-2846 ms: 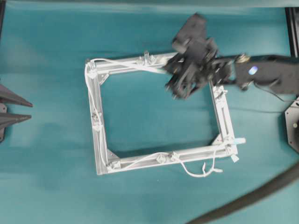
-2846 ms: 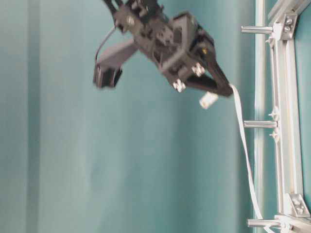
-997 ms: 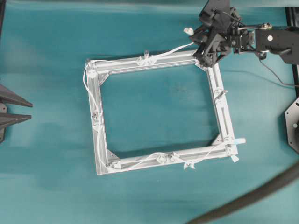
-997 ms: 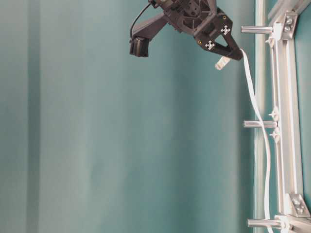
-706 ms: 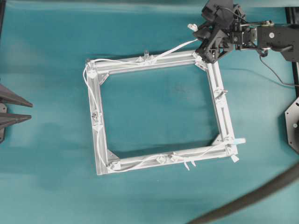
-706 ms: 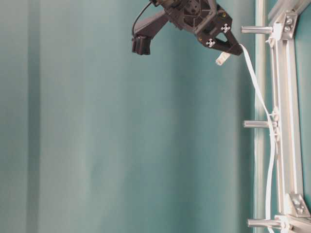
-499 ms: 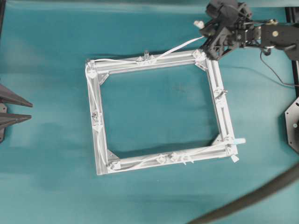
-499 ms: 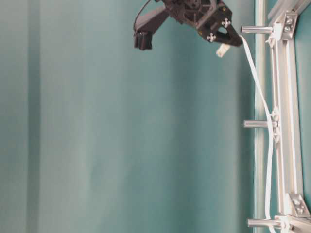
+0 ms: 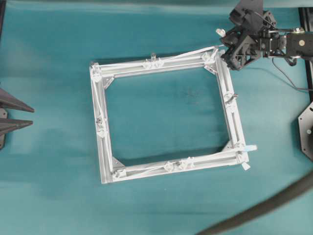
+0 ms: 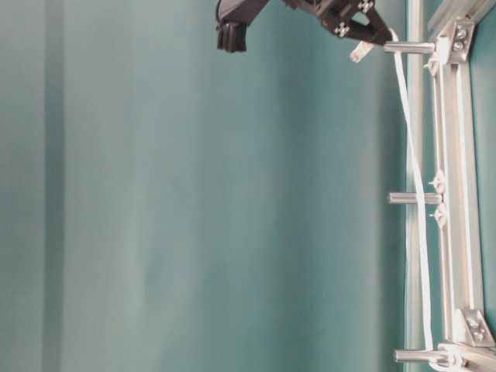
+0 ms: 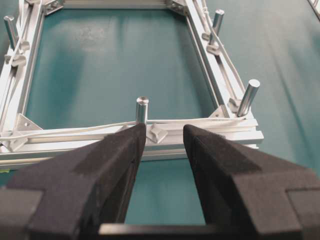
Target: Move the cable alternately left and right between 8 pins so it hooks onto each one.
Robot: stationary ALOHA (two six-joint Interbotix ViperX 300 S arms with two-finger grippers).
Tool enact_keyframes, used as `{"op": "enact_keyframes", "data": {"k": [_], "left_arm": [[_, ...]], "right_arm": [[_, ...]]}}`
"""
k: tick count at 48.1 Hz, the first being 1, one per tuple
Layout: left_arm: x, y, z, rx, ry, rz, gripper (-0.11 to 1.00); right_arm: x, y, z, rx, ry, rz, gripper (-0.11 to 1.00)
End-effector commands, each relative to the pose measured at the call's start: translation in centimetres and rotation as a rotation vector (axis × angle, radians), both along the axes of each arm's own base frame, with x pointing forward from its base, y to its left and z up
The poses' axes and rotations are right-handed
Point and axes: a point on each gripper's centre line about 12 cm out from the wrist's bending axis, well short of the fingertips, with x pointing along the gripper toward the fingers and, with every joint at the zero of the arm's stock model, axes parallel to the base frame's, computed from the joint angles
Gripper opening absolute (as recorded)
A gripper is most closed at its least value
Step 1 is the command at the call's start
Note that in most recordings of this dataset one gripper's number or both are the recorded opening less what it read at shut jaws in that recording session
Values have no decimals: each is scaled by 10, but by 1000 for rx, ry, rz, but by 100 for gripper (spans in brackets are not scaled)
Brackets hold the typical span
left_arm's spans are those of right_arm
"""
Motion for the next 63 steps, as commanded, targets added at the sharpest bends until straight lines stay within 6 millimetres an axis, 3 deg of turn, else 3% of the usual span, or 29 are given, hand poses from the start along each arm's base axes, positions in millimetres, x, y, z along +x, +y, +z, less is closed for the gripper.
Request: {"op": "enact_keyframes", "data": {"k": [1, 38, 63], "left_arm": [[1, 0, 7, 0, -12, -1, 49], [1, 0, 7, 0, -12, -1, 50], [1, 0, 7, 0, -12, -1, 50]], "right_arm": [[-3, 2, 5, -4, -26, 1, 9], [-12, 38, -7, 18, -94, 191, 9], [-10, 43, -12, -316, 160, 654, 9]]}}
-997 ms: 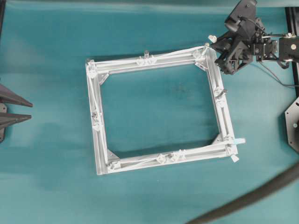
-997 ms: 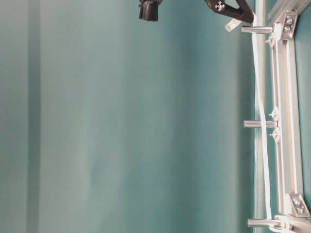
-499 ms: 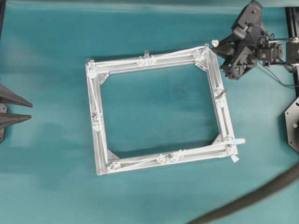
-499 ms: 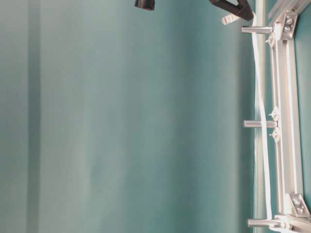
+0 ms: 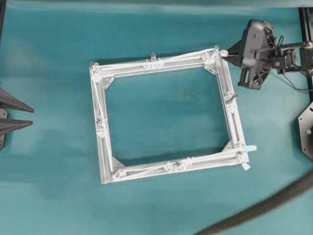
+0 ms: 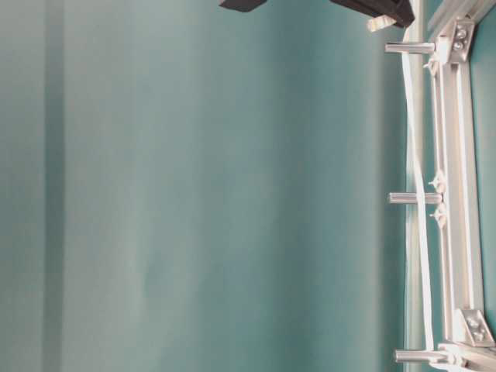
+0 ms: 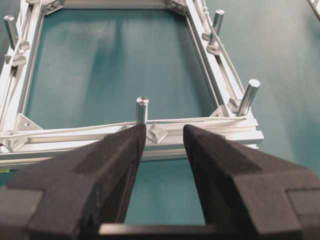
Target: Move the cable alternately left and right between 8 pins so it hooks onto each one.
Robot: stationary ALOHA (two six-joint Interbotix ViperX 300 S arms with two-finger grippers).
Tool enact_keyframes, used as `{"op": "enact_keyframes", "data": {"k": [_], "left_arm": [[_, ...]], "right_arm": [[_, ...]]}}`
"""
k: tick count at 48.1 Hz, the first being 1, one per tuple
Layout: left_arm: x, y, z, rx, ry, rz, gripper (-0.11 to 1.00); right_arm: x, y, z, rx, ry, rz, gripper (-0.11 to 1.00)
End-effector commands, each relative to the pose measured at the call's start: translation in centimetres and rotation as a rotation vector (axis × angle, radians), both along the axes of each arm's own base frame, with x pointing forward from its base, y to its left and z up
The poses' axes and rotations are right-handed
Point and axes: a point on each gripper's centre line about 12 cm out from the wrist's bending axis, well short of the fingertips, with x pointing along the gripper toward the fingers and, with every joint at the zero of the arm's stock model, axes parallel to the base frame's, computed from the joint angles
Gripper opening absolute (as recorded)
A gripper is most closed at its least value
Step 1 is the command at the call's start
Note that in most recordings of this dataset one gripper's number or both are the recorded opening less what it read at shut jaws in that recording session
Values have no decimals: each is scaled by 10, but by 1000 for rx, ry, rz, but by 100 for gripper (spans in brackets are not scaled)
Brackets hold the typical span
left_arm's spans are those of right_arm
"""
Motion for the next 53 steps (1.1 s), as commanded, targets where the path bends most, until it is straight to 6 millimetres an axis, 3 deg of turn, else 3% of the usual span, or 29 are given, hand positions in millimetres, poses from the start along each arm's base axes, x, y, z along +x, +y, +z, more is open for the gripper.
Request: {"op": "enact_keyframes", "data": {"k": [1, 11, 28, 31, 42, 48, 53], "left_arm": [[1, 0, 7, -3, -12, -1, 50], [1, 0, 7, -1, -12, -1, 49], [1, 0, 7, -1, -12, -1, 50], [1, 0, 7, -3, -12, -1, 50], [1, 0, 7, -1, -12, -1, 49], [1, 0, 7, -3, -12, -1, 50], [1, 0, 7, -3, -12, -1, 50]], "right_arm": [[3, 7, 0, -64, 27, 114, 9], [2, 21, -5, -231, 79, 403, 9], [-2, 21, 3, -242, 66, 368, 9], [-3, 22, 1, -229, 65, 358, 16], [-3, 30, -3, -173, 27, 367, 78], [-4, 31, -1, -178, 21, 368, 72], [-1, 29, 12, -210, -14, 358, 70]]}}
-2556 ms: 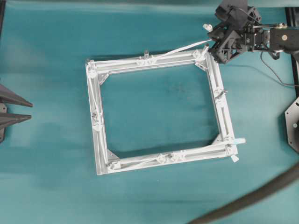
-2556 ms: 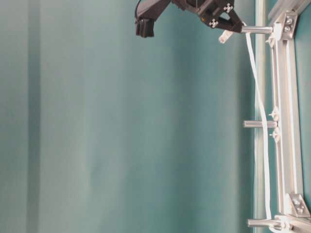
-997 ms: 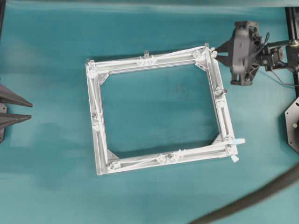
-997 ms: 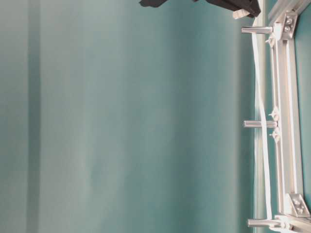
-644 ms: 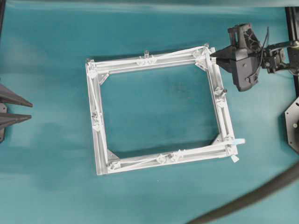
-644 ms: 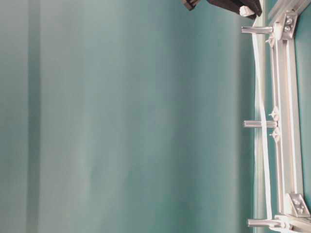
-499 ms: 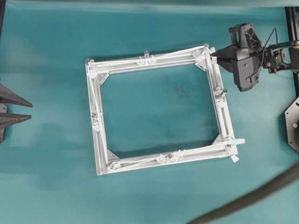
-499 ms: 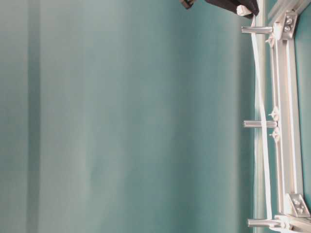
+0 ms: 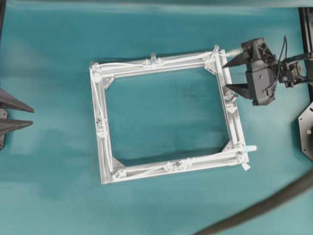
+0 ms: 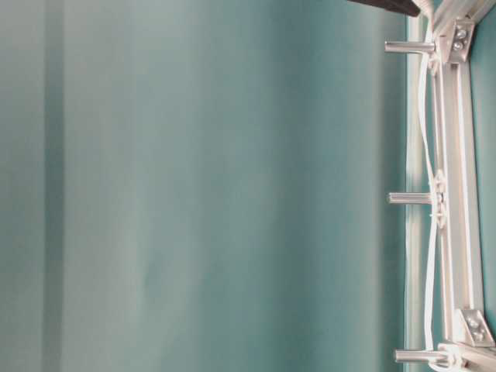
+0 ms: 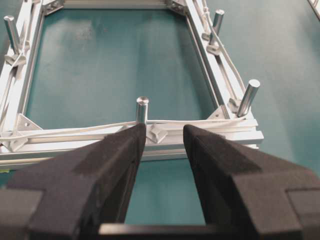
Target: Move the cable alternately left and right between 8 pins so it hooks onto each one.
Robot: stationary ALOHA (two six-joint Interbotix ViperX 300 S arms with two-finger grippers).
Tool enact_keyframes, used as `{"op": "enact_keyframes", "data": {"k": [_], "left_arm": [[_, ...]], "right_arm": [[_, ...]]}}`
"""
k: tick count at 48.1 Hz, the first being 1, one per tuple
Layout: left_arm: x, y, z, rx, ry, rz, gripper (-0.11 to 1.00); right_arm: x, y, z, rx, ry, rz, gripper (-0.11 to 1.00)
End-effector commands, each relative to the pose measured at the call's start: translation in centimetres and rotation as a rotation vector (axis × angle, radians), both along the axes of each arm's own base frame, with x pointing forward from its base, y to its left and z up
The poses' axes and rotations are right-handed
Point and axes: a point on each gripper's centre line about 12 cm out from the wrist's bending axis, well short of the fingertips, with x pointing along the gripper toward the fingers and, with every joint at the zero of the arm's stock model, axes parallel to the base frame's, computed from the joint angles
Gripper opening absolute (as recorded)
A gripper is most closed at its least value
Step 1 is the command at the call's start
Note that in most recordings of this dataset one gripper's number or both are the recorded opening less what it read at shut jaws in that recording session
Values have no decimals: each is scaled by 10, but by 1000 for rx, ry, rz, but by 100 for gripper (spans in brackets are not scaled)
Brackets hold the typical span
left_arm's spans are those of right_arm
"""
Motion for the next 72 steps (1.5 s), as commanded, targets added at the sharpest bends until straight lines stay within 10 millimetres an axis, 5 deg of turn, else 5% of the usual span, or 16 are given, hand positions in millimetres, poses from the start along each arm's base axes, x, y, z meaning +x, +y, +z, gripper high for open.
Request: {"op": "enact_keyframes", "data": {"k": [1, 12, 30, 58, 72], "left_arm": [[2, 0, 7, -1, -14, -1, 50], [2, 0, 7, 0, -14, -1, 49], [2, 0, 7, -1, -14, -1, 50], [2, 0, 7, -1, -14, -1, 50], [1, 0, 7, -1, -12, -1, 50]], "right_arm": [[5, -3, 19, -31, -63, -2, 70], [-2, -10, 50, -63, -178, -88, 70], [-40, -17, 65, -100, -245, -261, 69], [-82, 24, 98, 168, -721, -452, 69], [-106, 49, 83, 249, -838, -470, 69]]}}
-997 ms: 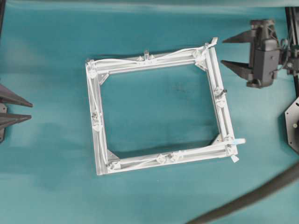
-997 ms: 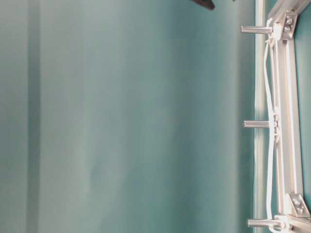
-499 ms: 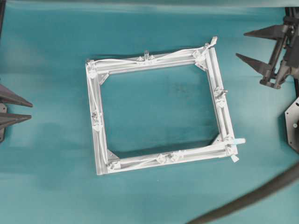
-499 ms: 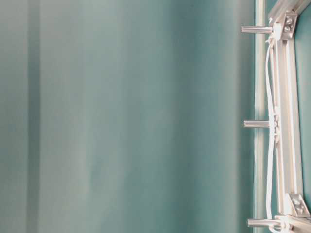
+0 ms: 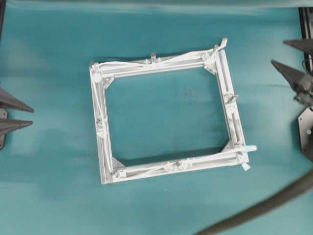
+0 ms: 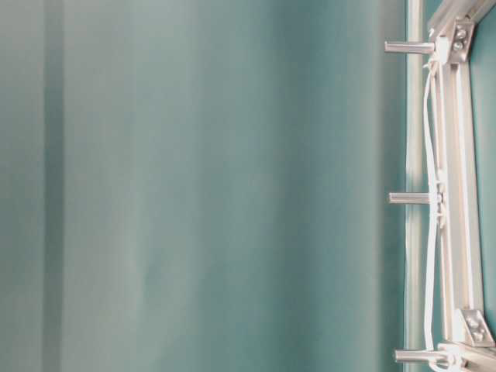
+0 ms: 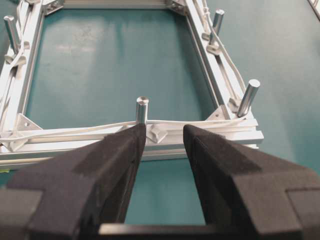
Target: Move the cable alternately left and right between 8 pins so it hooks onto each one.
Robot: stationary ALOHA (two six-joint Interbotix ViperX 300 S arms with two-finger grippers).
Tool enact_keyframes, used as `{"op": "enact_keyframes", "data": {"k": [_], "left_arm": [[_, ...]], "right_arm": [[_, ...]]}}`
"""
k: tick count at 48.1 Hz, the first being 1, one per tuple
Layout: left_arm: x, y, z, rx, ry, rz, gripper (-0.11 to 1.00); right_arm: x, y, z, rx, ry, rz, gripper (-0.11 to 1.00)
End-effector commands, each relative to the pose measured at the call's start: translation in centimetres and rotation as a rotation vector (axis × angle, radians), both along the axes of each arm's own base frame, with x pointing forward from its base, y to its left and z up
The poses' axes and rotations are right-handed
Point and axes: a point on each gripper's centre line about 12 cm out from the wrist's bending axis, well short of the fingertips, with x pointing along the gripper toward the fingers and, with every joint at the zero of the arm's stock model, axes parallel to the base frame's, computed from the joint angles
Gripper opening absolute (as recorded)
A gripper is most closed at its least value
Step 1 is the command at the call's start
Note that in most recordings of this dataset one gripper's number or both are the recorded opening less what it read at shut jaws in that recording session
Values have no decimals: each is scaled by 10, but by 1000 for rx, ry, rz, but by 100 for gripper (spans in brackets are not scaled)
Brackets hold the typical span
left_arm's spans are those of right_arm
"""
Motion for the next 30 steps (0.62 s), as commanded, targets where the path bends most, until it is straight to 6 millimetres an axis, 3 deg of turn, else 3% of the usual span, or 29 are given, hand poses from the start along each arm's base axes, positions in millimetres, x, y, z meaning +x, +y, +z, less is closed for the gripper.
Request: {"op": "enact_keyframes", "data": {"k": [1, 18, 30], "left_arm": [[2, 0, 7, -1, -14, -1, 50], [2, 0, 7, -1, -14, -1, 50], [2, 0, 7, 0, -14, -1, 50]], "right_arm": [[0, 7, 2, 21, -50, 29, 69], [19, 39, -8, 134, -22, 280, 69], [10, 32, -1, 106, -2, 187, 69]]}}
